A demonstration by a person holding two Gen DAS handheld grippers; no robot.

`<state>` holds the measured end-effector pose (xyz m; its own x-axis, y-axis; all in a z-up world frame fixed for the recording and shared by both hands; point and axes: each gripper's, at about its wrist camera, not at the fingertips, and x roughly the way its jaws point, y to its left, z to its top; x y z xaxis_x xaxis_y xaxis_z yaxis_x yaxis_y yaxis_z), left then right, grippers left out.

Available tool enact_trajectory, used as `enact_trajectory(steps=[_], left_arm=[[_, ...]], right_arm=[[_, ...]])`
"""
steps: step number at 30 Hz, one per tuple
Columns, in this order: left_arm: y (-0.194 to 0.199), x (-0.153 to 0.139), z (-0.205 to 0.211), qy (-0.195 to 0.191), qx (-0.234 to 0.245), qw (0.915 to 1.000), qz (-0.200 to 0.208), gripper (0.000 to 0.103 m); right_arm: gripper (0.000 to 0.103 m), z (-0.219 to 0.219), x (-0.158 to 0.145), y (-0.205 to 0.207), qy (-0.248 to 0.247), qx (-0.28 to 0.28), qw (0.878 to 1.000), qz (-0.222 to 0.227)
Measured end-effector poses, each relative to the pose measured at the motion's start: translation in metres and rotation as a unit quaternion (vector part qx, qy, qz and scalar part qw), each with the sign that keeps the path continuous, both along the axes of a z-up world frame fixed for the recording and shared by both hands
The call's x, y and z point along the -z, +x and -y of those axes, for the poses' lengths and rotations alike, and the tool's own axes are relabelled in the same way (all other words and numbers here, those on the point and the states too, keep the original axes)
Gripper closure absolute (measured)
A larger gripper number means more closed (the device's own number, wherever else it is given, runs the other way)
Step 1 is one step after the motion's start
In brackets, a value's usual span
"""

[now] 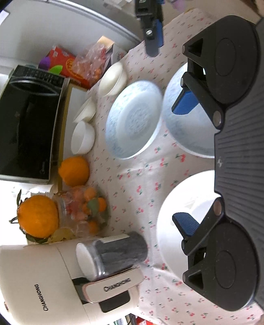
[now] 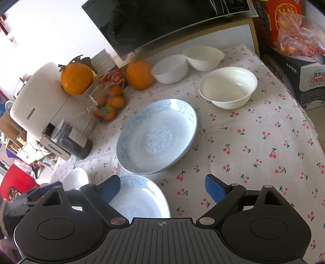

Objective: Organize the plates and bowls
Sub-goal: 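Move both tools to the rim of the large blue-patterned plate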

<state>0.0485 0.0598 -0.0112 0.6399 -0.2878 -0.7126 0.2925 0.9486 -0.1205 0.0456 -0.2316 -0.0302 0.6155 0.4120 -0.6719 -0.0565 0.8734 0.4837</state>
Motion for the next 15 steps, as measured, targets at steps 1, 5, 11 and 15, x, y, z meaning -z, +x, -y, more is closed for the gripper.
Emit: enact_trajectory(steps=[1, 5, 11, 15], left_arm=[[-0.004, 0.0, 0.0, -0.001, 0.006, 1.0, -0.002, 0.0], [-0.022, 0.005, 0.0, -0.01, 0.026, 0.9995, -0.012, 0.0], [-0.036, 0.018, 0.001, -0.026, 0.04, 0.9981, -0.038, 0.0], [-0.041, 0.025, 0.003, -0.034, 0.041, 0.9973, -0.05, 0.001]], right_arm=[[0.011, 0.001, 0.001, -0.002, 0.0, -0.001, 1.0, 0.003], [0.011, -0.001, 0.003, -0.007, -0.013, -0.013, 1.0, 0.009], [0.011, -0.013, 0.009, -0.016, -0.032, -0.046, 0.998, 0.012], [0.011, -0.023, 0.015, -0.021, -0.047, -0.07, 0.996, 0.009]])
